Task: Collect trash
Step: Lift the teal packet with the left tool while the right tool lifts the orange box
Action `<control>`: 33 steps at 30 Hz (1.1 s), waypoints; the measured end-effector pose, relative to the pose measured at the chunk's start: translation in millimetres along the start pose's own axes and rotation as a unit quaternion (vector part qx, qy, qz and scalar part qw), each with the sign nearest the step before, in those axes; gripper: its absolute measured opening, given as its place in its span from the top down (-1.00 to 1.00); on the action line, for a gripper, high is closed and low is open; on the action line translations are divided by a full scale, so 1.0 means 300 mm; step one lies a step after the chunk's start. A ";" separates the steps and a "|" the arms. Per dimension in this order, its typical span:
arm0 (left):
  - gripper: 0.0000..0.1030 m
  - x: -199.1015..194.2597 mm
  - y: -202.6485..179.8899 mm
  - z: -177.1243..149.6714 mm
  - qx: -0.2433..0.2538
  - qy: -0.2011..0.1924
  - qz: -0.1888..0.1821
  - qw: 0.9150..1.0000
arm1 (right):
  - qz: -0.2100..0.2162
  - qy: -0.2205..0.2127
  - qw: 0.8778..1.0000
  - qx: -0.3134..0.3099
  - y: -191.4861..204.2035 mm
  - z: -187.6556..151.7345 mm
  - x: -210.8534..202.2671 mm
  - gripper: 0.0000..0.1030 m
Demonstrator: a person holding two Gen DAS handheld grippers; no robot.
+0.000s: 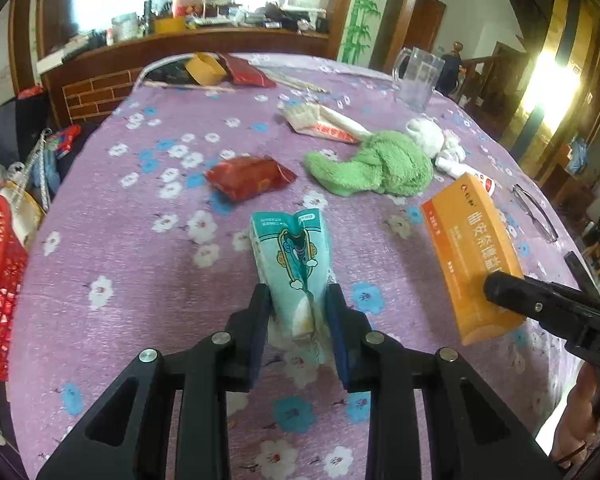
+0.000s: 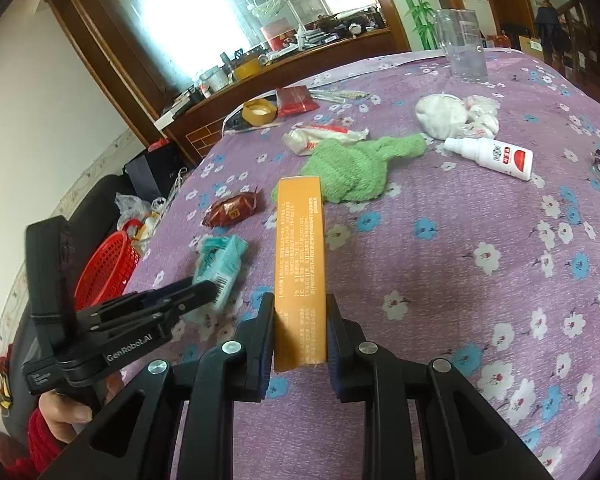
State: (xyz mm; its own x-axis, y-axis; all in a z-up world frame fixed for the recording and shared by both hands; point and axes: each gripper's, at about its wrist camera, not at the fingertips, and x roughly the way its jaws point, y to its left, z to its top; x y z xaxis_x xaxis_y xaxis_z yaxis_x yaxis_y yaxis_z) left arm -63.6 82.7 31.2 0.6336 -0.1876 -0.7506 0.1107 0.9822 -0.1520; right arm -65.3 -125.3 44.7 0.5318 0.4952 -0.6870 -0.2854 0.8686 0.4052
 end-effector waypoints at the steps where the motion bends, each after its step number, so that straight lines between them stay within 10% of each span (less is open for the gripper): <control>1: 0.47 -0.007 0.001 -0.003 -0.001 -0.005 0.003 1.000 | 0.000 0.001 1.000 -0.001 0.004 -0.001 0.003 0.53; 33: 0.47 -0.070 0.006 -0.026 0.017 -0.042 0.037 0.998 | -0.132 -0.028 0.984 -0.114 0.149 -0.035 0.037 0.53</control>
State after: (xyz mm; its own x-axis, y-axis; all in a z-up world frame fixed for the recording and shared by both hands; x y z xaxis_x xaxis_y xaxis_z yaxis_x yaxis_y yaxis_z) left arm -82.6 88.2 41.7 0.7028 -0.1136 -0.7023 0.0861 0.9935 -0.0746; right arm -80.4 -80.8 48.9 0.6528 0.2554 -0.7132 -0.2991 0.9519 0.0671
